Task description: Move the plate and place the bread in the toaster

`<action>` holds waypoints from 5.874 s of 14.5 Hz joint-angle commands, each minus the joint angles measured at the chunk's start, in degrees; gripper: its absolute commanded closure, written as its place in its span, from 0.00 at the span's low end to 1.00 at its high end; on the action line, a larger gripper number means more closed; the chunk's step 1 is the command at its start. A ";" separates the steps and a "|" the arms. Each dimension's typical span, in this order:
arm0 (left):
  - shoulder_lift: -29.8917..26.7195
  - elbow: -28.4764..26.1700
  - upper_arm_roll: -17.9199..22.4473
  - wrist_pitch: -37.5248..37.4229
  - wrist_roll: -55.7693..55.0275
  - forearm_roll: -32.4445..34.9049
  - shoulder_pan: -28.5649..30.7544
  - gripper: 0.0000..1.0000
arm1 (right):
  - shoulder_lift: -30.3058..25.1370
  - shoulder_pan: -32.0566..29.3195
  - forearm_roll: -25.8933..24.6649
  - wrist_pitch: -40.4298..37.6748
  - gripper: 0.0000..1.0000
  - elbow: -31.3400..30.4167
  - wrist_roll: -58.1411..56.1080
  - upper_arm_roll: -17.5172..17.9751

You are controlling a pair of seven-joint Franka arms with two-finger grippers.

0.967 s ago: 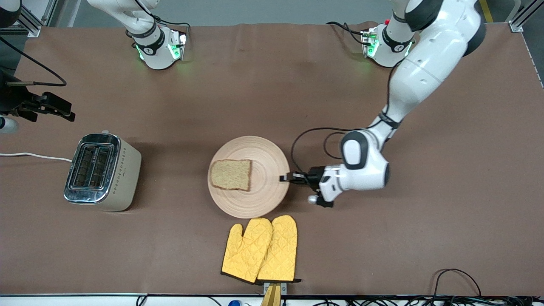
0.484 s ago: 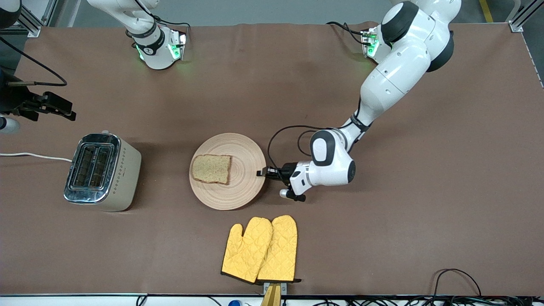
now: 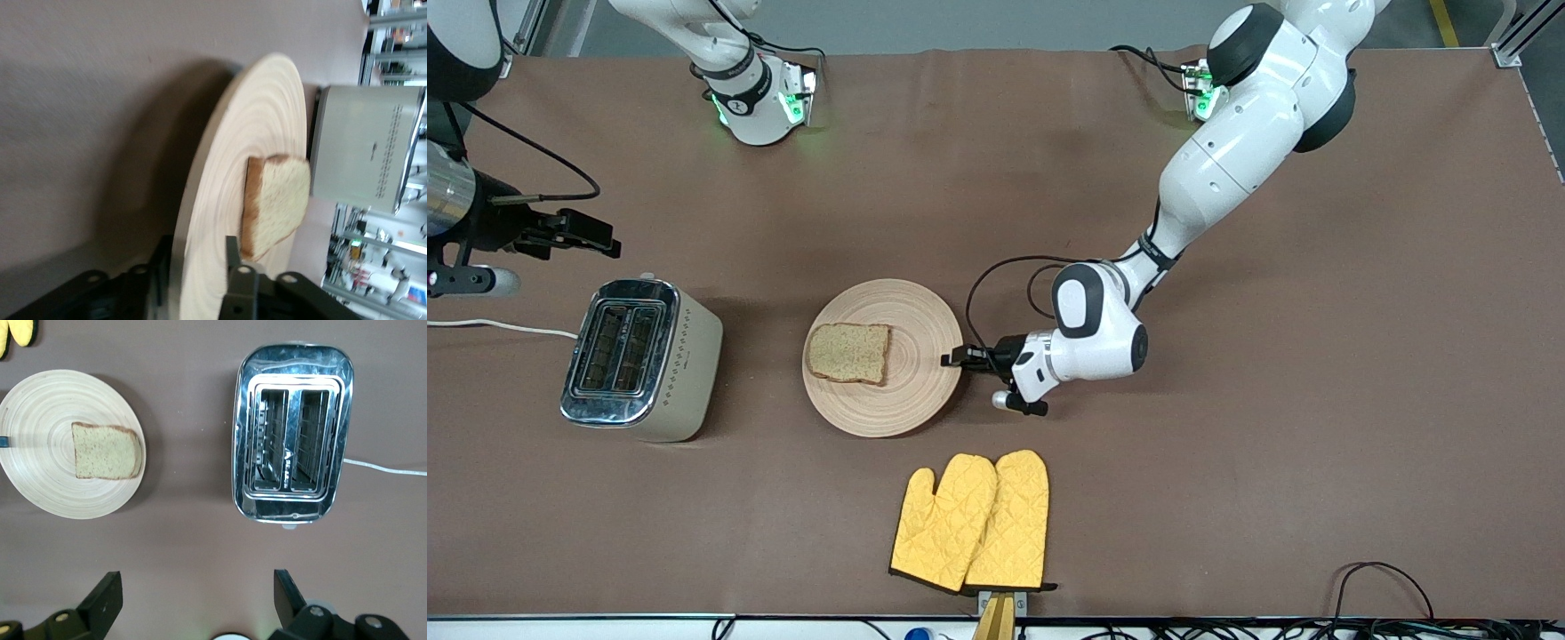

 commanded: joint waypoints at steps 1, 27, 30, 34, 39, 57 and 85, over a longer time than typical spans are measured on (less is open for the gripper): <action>-3.14 -1.26 0.08 -2.32 -6.23 2.39 3.44 0.00 | 1.44 0.21 0.82 3.63 0.00 -2.05 0.49 -0.17; -50.24 -7.08 -0.19 -58.83 -8.62 60.76 34.38 0.00 | 22.28 17.44 5.13 38.98 0.01 -17.08 18.68 -0.34; -52.28 -6.99 -0.54 -59.11 -11.08 60.67 34.74 0.00 | 23.15 16.65 4.96 39.24 0.03 -17.53 18.68 -0.34; -52.36 -5.85 -0.36 -59.90 -11.00 60.58 35.18 0.00 | 23.68 16.38 5.04 38.80 0.22 -17.44 19.03 -0.34; -53.32 -5.76 0.16 -61.05 -11.35 61.29 32.82 0.00 | 24.39 15.42 5.04 38.80 0.46 -17.26 19.21 -0.43; -66.60 -22.46 26.09 -50.59 -18.55 53.82 13.91 0.00 | 25.27 16.73 5.04 38.72 0.66 -17.09 22.37 -0.34; -64.84 -19.73 26.09 -50.85 -17.76 53.38 14.88 0.00 | 22.54 23.75 -32.36 -6.71 1.00 12.71 23.16 -0.17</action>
